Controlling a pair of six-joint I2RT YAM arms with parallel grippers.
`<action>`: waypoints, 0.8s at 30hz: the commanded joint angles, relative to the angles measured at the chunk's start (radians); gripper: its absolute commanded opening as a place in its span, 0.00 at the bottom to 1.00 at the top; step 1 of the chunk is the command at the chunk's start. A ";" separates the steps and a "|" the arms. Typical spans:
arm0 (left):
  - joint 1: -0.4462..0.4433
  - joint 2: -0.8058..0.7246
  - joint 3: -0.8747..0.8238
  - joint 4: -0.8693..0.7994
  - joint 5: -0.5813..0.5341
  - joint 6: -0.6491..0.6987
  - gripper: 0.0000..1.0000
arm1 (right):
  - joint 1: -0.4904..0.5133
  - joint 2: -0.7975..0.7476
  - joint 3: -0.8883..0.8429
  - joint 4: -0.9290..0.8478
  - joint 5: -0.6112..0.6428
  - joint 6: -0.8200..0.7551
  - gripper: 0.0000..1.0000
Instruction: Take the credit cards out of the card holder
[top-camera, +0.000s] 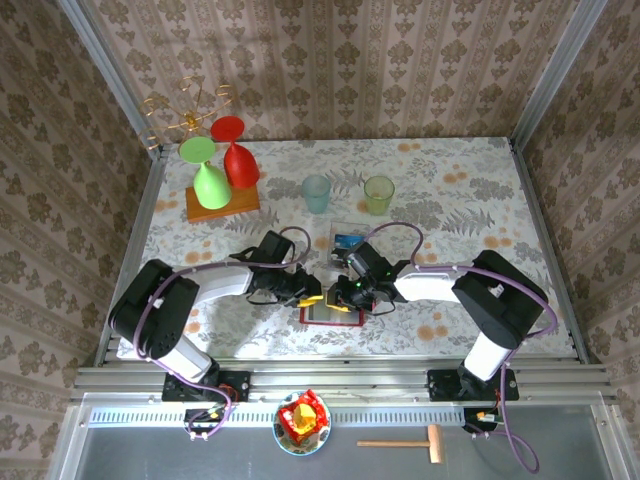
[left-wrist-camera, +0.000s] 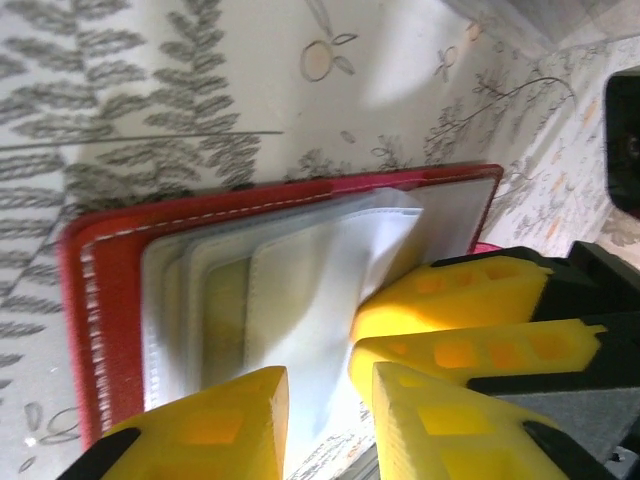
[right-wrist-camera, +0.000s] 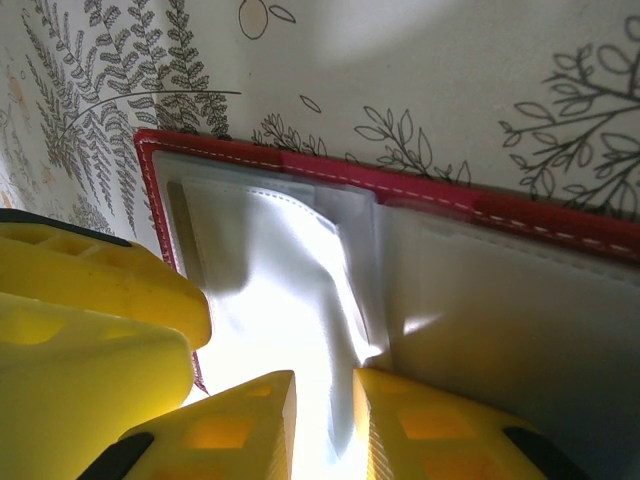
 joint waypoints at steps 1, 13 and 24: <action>-0.006 -0.036 0.007 -0.100 -0.063 0.044 0.31 | -0.005 -0.019 -0.037 -0.030 0.033 0.013 0.24; -0.005 -0.035 -0.025 -0.043 -0.055 0.000 0.34 | -0.038 -0.018 -0.175 0.237 -0.042 0.087 0.19; -0.035 -0.030 -0.030 0.019 -0.035 -0.055 0.34 | -0.054 0.004 -0.226 0.346 -0.092 0.104 0.14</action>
